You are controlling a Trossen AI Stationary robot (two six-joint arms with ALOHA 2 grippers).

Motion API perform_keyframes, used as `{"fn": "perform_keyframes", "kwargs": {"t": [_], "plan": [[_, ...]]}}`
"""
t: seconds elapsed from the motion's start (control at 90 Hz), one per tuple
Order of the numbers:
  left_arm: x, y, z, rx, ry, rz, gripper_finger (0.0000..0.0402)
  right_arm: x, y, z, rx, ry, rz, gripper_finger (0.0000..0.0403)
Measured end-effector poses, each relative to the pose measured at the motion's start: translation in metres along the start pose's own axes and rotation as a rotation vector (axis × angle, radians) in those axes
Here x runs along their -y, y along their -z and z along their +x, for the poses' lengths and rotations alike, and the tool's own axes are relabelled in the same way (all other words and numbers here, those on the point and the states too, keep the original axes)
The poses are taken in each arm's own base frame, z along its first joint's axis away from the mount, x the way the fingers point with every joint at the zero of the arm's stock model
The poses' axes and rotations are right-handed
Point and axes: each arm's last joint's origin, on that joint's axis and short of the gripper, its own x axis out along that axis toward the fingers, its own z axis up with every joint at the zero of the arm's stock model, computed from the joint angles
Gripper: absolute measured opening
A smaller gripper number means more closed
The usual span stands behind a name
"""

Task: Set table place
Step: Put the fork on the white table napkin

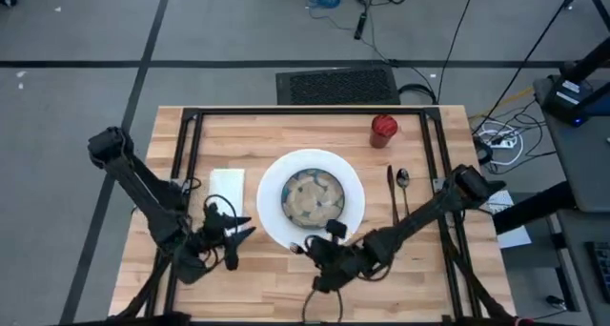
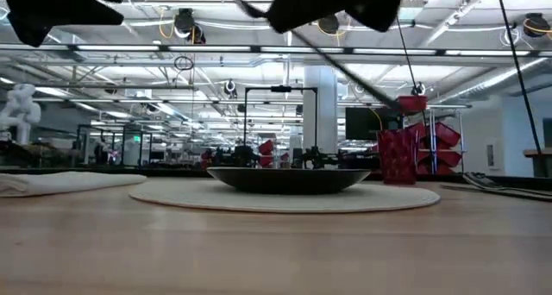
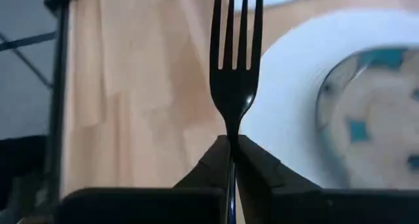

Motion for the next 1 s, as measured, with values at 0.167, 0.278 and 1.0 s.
{"fn": "perform_keyframes", "kwargs": {"t": [0.167,0.278,1.0], "plan": [[0.011,0.006,0.02,0.107,-0.081,-0.02,0.0211,0.019,-0.014,0.011,0.056,0.103,-0.017,0.0],[0.013,0.008,0.034,0.132,-0.113,-0.062,0.0239,0.03,-0.021,0.016,0.092,0.187,-0.033,0.0],[0.009,-0.02,0.085,0.206,-0.116,-0.301,0.0245,0.062,-0.04,0.03,0.145,0.31,0.072,0.0]]}}
